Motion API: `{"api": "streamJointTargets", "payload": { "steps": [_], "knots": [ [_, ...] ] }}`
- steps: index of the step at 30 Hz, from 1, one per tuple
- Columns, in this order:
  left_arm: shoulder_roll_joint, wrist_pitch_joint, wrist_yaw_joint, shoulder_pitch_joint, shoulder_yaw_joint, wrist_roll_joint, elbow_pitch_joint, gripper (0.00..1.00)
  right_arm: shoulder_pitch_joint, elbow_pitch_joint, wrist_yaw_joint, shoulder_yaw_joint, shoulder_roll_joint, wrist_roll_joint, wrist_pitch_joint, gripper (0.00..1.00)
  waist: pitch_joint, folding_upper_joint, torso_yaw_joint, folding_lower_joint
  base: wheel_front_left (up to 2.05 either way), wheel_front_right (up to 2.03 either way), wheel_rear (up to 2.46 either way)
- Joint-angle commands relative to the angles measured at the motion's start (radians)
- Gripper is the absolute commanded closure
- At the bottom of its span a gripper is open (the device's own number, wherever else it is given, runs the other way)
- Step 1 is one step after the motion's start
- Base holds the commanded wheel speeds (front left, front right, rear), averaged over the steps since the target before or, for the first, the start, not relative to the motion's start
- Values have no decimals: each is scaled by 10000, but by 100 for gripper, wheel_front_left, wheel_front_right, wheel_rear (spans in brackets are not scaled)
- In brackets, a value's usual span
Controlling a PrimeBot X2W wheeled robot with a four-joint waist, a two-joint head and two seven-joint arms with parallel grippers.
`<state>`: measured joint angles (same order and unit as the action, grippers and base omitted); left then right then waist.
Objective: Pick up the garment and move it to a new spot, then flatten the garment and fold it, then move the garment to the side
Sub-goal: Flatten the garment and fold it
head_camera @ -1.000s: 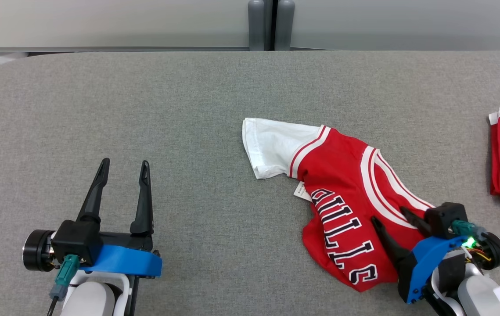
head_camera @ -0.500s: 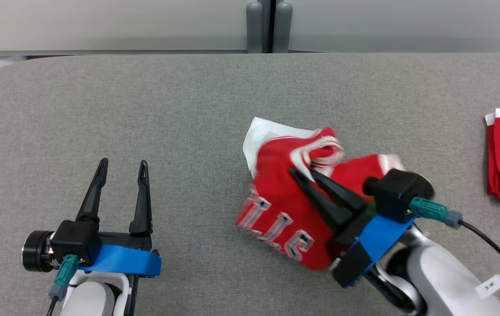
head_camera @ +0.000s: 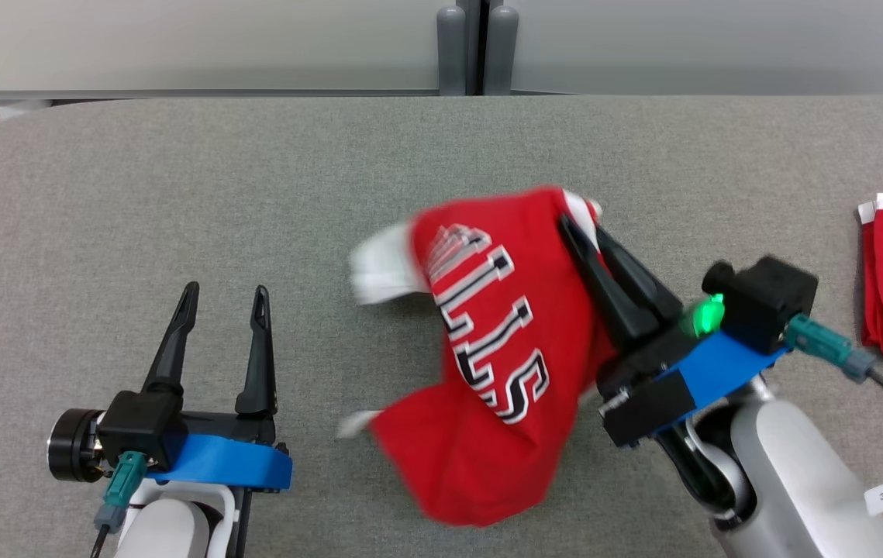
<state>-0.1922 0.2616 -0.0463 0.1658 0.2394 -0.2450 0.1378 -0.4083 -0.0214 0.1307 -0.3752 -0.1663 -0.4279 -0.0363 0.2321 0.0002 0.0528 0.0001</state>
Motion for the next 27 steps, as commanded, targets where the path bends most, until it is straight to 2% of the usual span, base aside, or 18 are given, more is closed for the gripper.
{"api": "streamJointTargets", "payload": {
  "steps": [1,4,5,6,15,16,17,18,22,27],
  "knots": [
    [2,40,5,27,-23,40,-37,0,322,-427,0,192,-83,-91,3,100,33,-2,-8,-1,0,0,0],
    [42,41,19,83,-11,67,-54,0,879,-1658,0,779,-181,-292,-193,100,111,-2,-40,-1,0,0,0],
    [42,41,19,83,-11,67,-54,0,879,-1658,0,779,-181,-292,-193,100,111,-2,-40,-1,0,0,0],
    [44,41,31,128,-15,81,-42,0,1091,-2302,2,1171,-177,-409,-458,100,151,-2,-60,-1,0,0,0],
    [81,42,89,136,-29,112,38,0,1630,-3917,0,2912,-66,-646,-1401,100,160,-2,-145,-1,0,0,0],
    [88,42,93,118,-29,113,35,0,1676,-4026,0,3083,-52,-674,-1494,56,152,-2,-153,-1,0,0,0],
    [89,42,93,94,-42,115,41,0,1700,-4066,0,3214,-63,-640,-1617,3,143,-2,-166,-1,0,0,0],
    [95,42,89,65,-49,120,43,0,1720,-4092,0,3335,-40,-615,-1725,0,129,-2,-179,-1,0,0,0],
    [114,42,59,-72,-91,130,57,0,1902,-3564,0,3708,-150,36,-2123,0,40,-2,-234,-1,0,0,0],
    [69,41,21,-266,-148,149,58,0,2340,-2018,0,3964,-224,1457,-2256,0,-183,-2,-297,-1,0,0,0]
  ]
}}
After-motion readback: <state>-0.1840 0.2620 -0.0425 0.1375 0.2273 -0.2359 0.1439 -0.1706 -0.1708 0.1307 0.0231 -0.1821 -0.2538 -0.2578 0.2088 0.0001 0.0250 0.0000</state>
